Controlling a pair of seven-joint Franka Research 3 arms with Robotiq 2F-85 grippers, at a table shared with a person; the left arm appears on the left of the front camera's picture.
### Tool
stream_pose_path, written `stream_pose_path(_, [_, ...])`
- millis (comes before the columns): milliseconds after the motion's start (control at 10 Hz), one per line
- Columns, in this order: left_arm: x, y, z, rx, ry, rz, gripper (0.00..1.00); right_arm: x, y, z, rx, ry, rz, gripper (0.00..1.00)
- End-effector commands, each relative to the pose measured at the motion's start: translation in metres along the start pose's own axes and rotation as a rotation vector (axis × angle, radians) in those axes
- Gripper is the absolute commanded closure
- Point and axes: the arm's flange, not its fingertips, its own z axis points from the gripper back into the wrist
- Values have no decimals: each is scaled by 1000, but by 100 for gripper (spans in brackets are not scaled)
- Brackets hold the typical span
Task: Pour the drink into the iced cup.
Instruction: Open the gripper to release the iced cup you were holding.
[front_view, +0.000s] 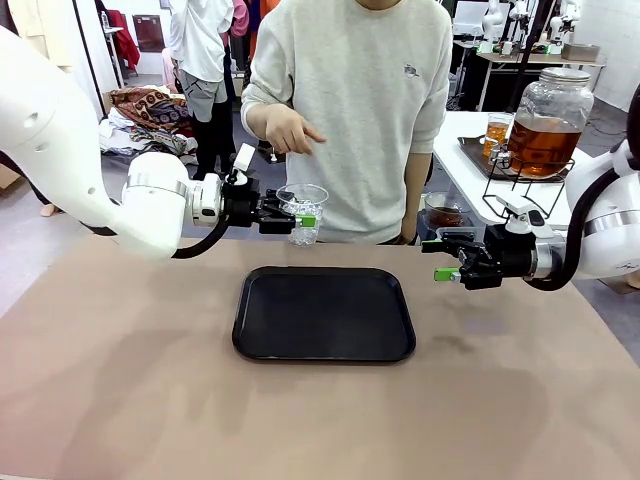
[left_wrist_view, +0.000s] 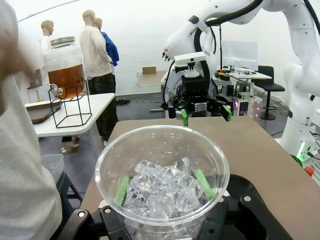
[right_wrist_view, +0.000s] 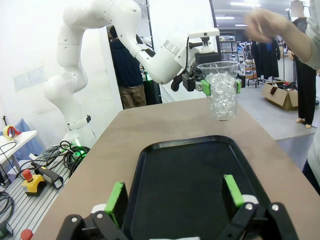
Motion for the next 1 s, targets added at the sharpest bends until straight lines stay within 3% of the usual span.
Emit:
stream_pose_path(0, [2,-3,-1,-1,-7,-20,39,3,-3,-2,-5,1,-1,0])
stream_pose_path(900, [2,-3,-1,-1,-7,-20,39,3,-3,-2,-5,1,-1,0])
